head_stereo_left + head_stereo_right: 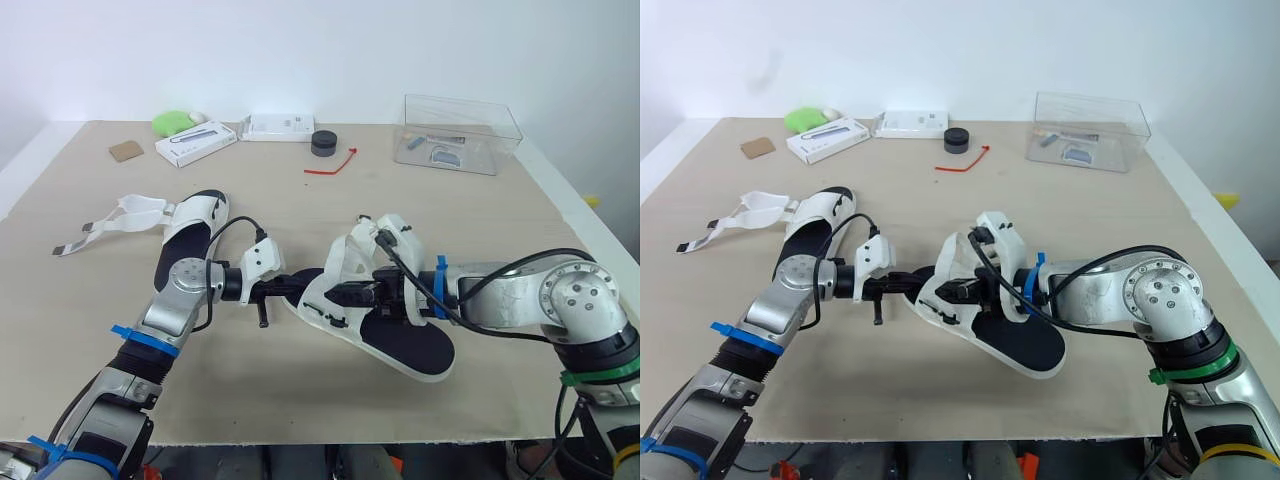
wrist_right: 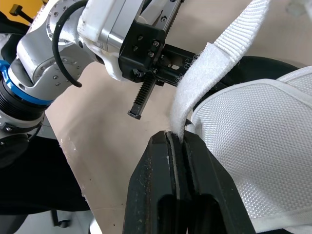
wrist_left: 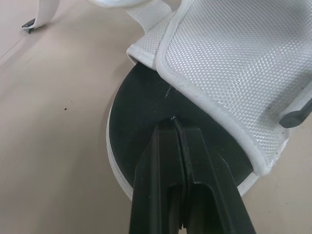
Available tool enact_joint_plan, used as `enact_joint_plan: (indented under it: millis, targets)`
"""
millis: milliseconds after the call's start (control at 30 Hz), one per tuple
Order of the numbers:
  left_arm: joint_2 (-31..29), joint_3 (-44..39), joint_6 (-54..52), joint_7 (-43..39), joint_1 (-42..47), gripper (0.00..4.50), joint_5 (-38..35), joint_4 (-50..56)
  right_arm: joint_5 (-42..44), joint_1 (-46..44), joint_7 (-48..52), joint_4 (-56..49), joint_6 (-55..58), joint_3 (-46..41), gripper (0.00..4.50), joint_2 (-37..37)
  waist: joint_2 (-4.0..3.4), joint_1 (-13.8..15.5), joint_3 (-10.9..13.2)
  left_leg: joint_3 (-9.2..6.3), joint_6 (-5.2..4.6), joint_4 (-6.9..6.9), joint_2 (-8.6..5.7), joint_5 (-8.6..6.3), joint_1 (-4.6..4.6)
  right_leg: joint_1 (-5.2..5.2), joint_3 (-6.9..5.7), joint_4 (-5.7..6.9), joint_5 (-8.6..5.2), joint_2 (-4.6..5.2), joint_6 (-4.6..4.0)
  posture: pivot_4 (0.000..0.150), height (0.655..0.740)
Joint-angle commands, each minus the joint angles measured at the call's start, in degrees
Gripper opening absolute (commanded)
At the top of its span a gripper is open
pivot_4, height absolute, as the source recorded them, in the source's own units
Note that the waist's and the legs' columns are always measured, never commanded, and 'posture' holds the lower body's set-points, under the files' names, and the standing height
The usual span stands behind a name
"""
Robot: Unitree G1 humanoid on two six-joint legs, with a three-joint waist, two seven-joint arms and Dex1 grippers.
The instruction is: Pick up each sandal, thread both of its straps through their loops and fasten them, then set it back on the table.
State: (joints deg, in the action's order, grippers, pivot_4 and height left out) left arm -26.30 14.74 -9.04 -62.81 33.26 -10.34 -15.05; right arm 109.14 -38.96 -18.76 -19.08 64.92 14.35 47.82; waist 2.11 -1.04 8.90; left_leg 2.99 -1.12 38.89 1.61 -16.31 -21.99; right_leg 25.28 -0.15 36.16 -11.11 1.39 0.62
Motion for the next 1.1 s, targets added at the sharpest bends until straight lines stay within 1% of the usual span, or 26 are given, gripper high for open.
enact_joint_plan:
  millis: [33, 200, 300, 500, 667, 800, 833, 867, 900, 933, 967, 1000, 1100]
  targets:
    - [-0.87, 0.21, -1.21, 1.81, -0.46, 0.0, 2.89, -2.55, -1.66, 1.51, 0.37, -1.22, 2.14, 1.89, 0.06, 1.13, -0.01, 0.0, -0.04, 0.0, 0.0, 0.0, 0.0, 0.0, 0.0, 0.0, 0.0, 0.0, 0.0, 0.0, 0.0, 0.15, 0.74]
    - [-0.68, 0.23, -1.18, 2.0, -0.28, 0.0, 2.98, -2.78, -4.48, 2.17, 0.44, -0.04, 1.96, 1.41, 0.06, 0.3, -0.04, 0.0, -0.06, 0.0, 0.0, 0.0, 0.0, 0.0, 0.0, 0.0, 0.0, 0.0, 0.0, -0.01, 0.0, 0.15, 0.74]
    - [-0.59, 0.32, -1.15, 2.09, -0.2, 0.0, 3.01, -2.89, -4.52, 2.27, -0.06, 0.49, 1.37, 1.31, 0.06, -0.69, -0.04, 0.01, -0.06, 0.0, 0.0, 0.0, 0.0, 0.0, 0.0, 0.02, 0.0, 0.0, 0.01, -0.01, -0.05, 0.15, 0.74]
    - [-0.78, 0.33, -1.19, 2.08, -0.37, 0.0, 2.92, -2.83, -2.16, 1.86, -1.79, 0.55, 0.36, 1.06, 0.06, -1.8, -0.04, 0.0, -0.06, 0.0, -0.01, 0.0, 0.0, 0.0, 0.0, 0.01, 0.0, 0.0, 0.0, -0.02, -0.02, 0.15, 0.74]
    - [-1.0, 0.28, -1.25, 2.06, -0.37, 0.0, 2.91, -2.86, 2.36, 1.15, -2.66, -0.41, -0.6, 0.66, 0.06, -0.75, -0.04, -0.02, -0.06, 0.0, -0.03, 0.0, 0.03, 0.01, 0.0, 0.02, 0.0, 0.0, 0.0, -0.06, -0.02, 0.15, 0.74]
    - [-0.95, 0.38, -1.31, 2.08, -0.27, 0.0, 2.97, -2.85, 3.46, 1.58, -1.92, -1.76, -0.52, 0.71, 0.06, 0.58, -0.04, -0.03, -0.06, 0.0, -0.04, 0.0, 0.04, 0.01, 0.0, 0.03, 0.0, 0.0, 0.0, -0.07, -0.02, 0.15, 0.74]
    - [-0.92, 0.41, -1.32, 2.08, -0.21, 0.0, 2.98, -2.88, 3.28, 1.86, -1.78, -2.07, -0.5, 0.83, 0.59, 0.87, -0.04, -0.04, -0.06, 0.0, -0.04, 0.0, 0.04, 0.01, 0.0, 0.03, 0.0, 0.0, 0.0, -0.06, -0.02, 0.15, 0.74]
    - [-0.91, 0.43, -1.31, 2.07, -0.14, 0.0, 2.99, -2.93, 3.01, 2.09, -1.65, -2.35, -0.47, 0.95, 0.89, 1.12, -0.04, -0.06, -0.06, 0.0, -0.04, 0.0, 0.03, 0.01, 0.0, 0.03, 0.0, 0.0, 0.0, -0.06, -0.03, 0.15, 0.74]
    - [-0.9, 0.46, -1.25, 2.01, -0.03, 0.0, 3.01, -3.08, 2.71, 2.27, -1.45, -2.68, -0.41, 1.03, 1.34, 1.32, -0.04, -0.08, -0.05, 0.0, -0.04, 0.0, 0.04, 0.01, -0.01, 0.03, 0.01, 0.0, 0.0, -0.06, -0.02, 0.15, 0.74]
    - [-0.9, 0.49, -1.19, 1.95, 0.08, 0.0, 3.04, -3.21, 2.44, 2.33, -1.22, -2.92, -0.35, 1.03, 1.62, 1.47, -0.04, -0.08, -0.05, 0.0, -0.04, 0.0, 0.04, 0.01, -0.01, 0.03, 0.01, 0.0, 0.0, -0.06, -0.02, 0.15, 0.74]
    - [-0.9, 0.53, -1.16, 1.89, 0.14, 0.0, 3.05, -3.26, 2.21, 2.39, -0.94, -3.18, -0.3, 0.94, 2.22, 1.63, -0.04, -0.08, -0.05, 0.01, -0.04, 0.0, 0.03, 0.01, -0.01, 0.02, 0.01, 0.0, 0.0, -0.06, -0.01, 0.15, 0.74]
    - [-0.88, 0.56, -1.15, 1.86, 0.19, 0.0, 3.07, -3.3, 1.97, 2.39, -0.66, -3.36, -0.22, 0.83, 2.57, 1.78, -0.04, -0.08, -0.06, 0.01, -0.05, 0.0, 0.04, 0.03, -0.01, 0.02, 0.02, 0.0, 0.02, -0.06, 0.0, 0.15, 0.74]
    - [-0.79, 0.69, -1.13, 1.8, 0.3, 0.0, 3.12, -3.34, 0.28, 2.35, 2.5, -3.4, 0.91, -1.34, 2.57, 4.27, -0.04, -0.09, -0.05, 0.01, -0.17, 0.0, 0.04, 0.12, 0.0, 0.01, 0.01, 0.0, 0.1, -0.07, 0.0, 0.15, 0.74]
